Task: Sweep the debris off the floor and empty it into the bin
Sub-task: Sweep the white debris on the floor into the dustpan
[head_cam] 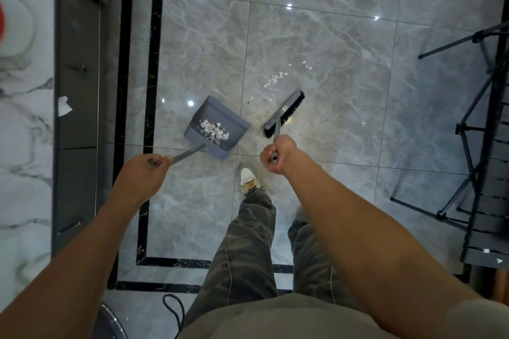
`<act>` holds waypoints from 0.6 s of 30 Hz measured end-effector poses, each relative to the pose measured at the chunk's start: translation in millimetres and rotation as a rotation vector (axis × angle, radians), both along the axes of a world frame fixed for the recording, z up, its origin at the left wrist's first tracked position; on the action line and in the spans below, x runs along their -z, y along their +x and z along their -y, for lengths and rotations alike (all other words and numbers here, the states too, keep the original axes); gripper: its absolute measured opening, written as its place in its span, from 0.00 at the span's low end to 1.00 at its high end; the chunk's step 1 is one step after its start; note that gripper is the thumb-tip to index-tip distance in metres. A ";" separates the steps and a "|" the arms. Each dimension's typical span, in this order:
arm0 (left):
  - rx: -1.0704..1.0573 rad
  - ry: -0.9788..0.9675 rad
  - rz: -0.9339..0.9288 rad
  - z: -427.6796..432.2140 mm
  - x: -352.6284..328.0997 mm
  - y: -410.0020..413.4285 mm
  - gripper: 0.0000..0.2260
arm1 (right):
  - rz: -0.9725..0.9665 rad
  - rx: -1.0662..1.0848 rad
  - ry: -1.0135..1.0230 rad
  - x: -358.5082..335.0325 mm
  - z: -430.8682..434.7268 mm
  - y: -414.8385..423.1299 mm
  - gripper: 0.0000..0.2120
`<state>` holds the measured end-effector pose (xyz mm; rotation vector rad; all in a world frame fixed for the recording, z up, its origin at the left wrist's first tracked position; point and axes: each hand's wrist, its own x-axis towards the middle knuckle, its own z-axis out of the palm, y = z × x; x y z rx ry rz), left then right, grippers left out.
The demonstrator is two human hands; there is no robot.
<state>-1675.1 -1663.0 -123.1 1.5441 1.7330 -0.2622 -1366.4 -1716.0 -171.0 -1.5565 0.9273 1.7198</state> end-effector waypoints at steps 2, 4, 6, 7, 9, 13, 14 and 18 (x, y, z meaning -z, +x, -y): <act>-0.004 0.005 0.001 3.9 3.7 -4.3 0.25 | 0.002 0.033 0.029 3.6 -9.3 2.7 0.16; 0.019 0.008 -0.009 6.1 6.1 -7.7 0.25 | 0.016 0.055 0.052 2.8 -14.4 9.0 0.17; 0.023 0.003 -0.003 7.5 6.2 -10.6 0.25 | 0.042 0.039 0.054 -2.6 -14.8 16.0 0.17; 0.020 -0.003 0.001 8.0 6.5 -10.8 0.25 | 0.062 0.011 0.045 -6.8 -13.7 19.8 0.17; 0.000 -0.006 0.008 9.9 6.8 -12.3 0.25 | 0.119 -0.080 0.020 -19.2 -7.6 24.8 0.14; -0.045 0.021 0.014 17.3 8.2 -19.4 0.25 | 0.214 -0.359 -0.009 -36.0 14.8 25.4 0.12; -0.062 0.025 0.023 20.0 8.6 -22.4 0.25 | 0.217 -0.433 -0.018 -36.6 21.8 24.2 0.12; -0.127 0.011 0.002 40.0 9.8 -48.1 0.26 | 0.241 -0.837 -0.018 -33.8 36.8 10.3 0.19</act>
